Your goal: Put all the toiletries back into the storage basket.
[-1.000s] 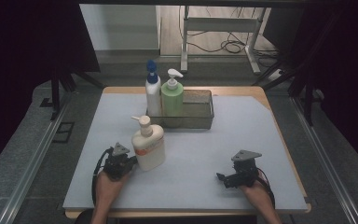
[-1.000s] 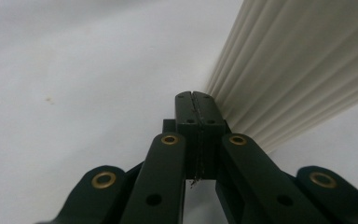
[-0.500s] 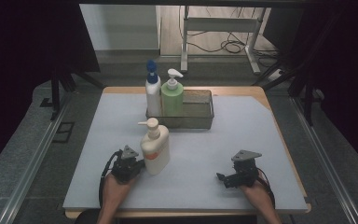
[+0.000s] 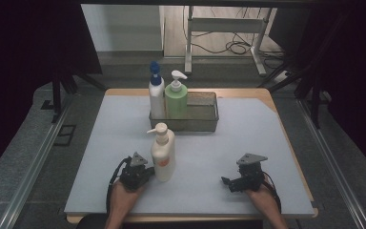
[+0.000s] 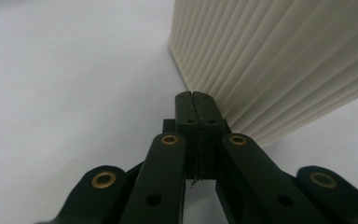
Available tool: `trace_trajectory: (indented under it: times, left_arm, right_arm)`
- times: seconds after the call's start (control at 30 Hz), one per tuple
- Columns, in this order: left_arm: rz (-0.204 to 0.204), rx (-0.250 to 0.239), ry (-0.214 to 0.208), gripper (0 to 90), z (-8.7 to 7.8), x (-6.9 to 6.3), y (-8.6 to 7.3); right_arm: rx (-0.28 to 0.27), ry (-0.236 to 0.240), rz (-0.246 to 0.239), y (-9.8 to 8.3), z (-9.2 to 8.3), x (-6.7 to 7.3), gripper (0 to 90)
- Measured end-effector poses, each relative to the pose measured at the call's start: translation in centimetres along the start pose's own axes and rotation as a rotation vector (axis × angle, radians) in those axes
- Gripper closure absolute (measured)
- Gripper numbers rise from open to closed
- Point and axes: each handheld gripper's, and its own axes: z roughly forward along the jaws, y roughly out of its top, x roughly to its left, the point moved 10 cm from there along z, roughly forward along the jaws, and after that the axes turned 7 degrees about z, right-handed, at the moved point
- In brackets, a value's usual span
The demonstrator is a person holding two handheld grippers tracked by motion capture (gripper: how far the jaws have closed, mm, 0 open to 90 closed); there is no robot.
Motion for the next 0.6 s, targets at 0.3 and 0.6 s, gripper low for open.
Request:
trace_trajectory:
  times: [0.3, 0.6]
  left_arm:
    - [0.008, 0.000, -0.026, 89.2, 0.1, -1.4, 0.0]
    - [0.031, 0.007, -0.047, 89.2, 0.2, -2.6, 0.1]
  right_arm:
    - [0.000, 0.001, -0.001, 0.0, 0.0, 0.0, 0.0]
    - [0.000, 0.000, 0.000, 0.0, 0.0, 0.0, 0.0]
